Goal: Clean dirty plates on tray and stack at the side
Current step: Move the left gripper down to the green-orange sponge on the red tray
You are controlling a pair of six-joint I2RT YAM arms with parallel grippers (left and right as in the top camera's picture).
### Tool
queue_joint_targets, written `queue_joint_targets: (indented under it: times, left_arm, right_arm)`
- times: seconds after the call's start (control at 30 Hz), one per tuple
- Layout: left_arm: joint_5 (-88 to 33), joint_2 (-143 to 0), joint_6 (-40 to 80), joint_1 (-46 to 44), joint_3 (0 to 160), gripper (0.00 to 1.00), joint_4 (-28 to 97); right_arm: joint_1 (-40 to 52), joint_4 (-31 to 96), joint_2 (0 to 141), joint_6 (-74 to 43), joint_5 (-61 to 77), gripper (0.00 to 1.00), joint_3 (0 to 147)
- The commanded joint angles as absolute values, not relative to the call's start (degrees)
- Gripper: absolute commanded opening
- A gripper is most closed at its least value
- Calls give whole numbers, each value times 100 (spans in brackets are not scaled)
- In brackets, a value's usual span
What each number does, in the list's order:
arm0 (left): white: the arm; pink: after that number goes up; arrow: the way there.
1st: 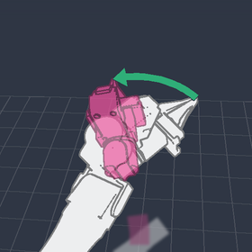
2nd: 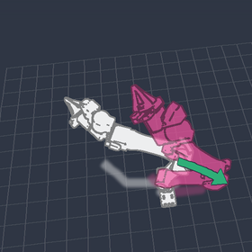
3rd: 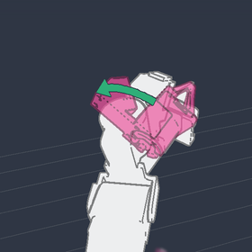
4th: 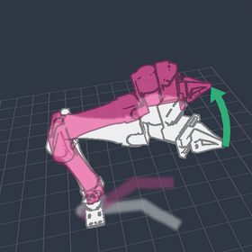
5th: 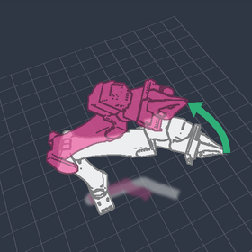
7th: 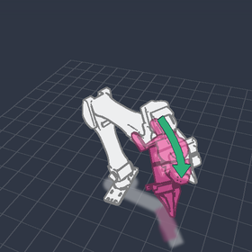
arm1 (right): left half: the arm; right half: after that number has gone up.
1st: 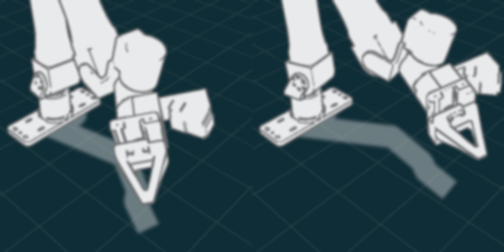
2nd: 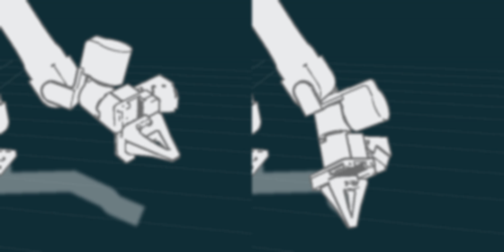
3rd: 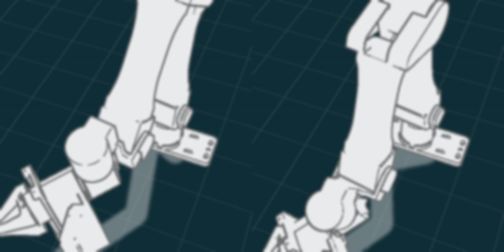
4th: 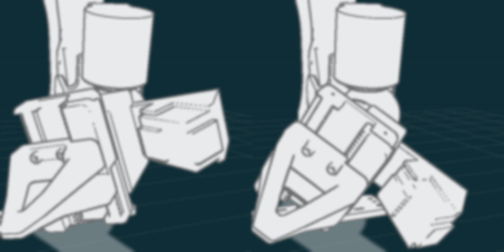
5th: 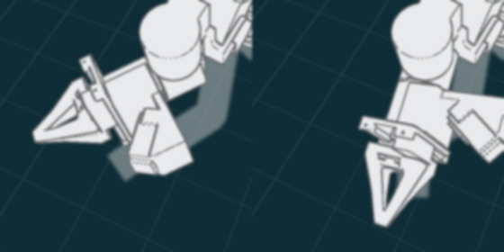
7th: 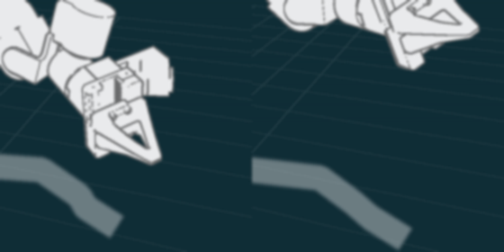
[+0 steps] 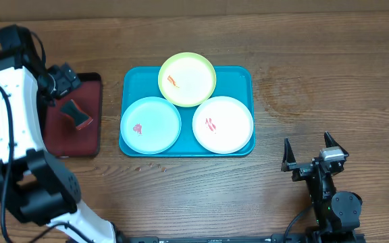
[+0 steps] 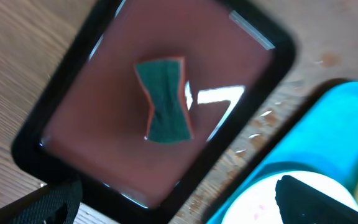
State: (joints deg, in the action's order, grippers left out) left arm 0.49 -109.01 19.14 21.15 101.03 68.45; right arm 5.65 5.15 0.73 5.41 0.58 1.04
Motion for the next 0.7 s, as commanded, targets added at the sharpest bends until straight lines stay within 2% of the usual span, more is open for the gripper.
queue_joint_targets:
  times: [0.0,0.17,0.37,0.67]
  left_arm:
    - [-119,-11308,1975,2340,10219,100,6949]
    - [-235,-11837,1946,2510,10215,100,7081]
    - [-972,-12366,1496,2499,10215,100,7026]
    - [-1013,-13008,1468,2499,10215,96,6893]
  right_arm:
    - [539,478,27,567,5,100,47]
    - [539,478,27,567,5,100,47]
    - [539,478,30,567,5,100,47]
    - [539,478,27,567,5,100,47]
